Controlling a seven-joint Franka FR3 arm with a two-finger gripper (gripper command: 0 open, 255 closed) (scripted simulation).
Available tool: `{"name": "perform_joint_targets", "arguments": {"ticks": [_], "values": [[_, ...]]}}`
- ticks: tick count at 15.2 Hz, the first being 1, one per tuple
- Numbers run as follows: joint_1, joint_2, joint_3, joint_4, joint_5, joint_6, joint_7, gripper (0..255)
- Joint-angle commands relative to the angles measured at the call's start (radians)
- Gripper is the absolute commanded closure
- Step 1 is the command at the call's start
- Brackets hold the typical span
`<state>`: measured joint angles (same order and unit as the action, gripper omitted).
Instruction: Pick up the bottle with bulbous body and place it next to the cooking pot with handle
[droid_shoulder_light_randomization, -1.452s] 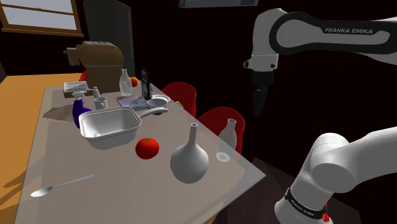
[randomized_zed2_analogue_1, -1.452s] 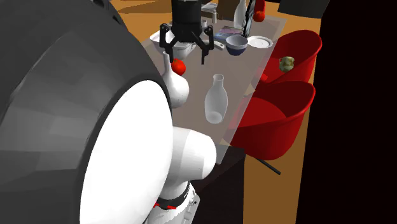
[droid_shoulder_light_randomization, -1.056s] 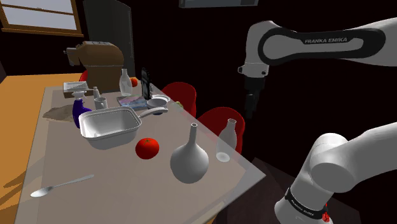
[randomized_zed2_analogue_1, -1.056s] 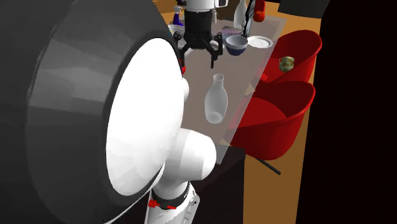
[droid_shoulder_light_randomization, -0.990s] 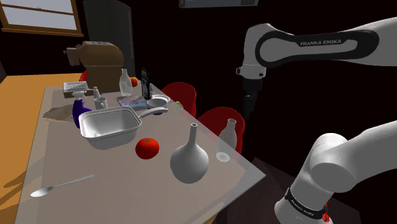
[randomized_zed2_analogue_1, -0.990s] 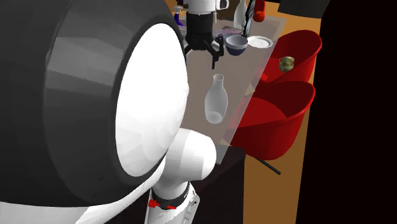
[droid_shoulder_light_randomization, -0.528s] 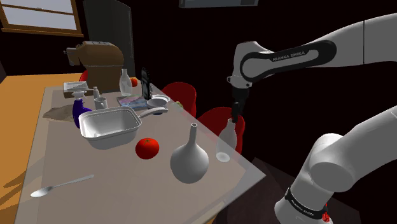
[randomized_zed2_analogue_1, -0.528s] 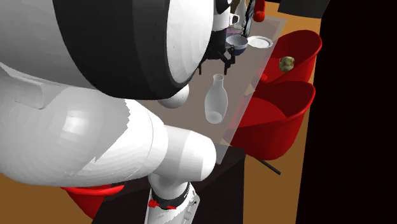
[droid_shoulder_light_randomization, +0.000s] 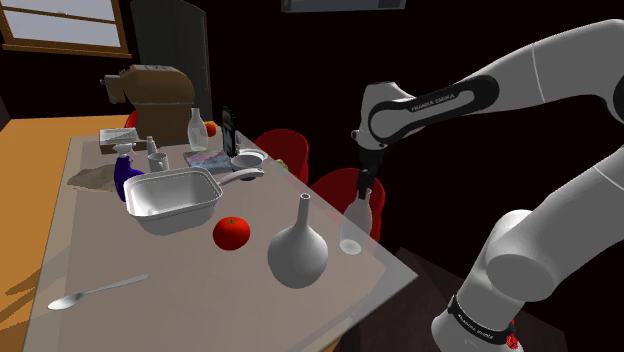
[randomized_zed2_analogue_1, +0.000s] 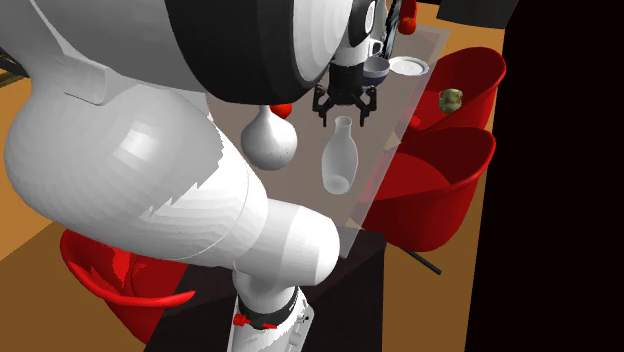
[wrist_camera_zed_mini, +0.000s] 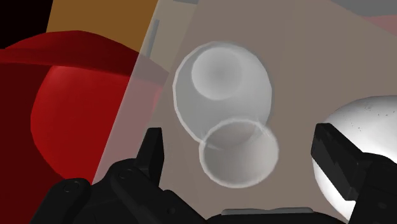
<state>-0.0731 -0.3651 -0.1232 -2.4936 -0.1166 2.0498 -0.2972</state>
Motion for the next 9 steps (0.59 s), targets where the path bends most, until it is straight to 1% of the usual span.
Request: {"name": "perform_joint_targets", "arguments": {"ticks": [1, 2, 9], "values": [[-0.001, 0.008, -0.001, -0.023, -0.002, 0.032, 0.002, 0], [-0.002, 0.017, -0.003, -0.038, -0.003, 0.056, 0.002, 0], [-0.002, 0.017, -0.003, -0.038, -0.003, 0.056, 0.002, 0]]}}
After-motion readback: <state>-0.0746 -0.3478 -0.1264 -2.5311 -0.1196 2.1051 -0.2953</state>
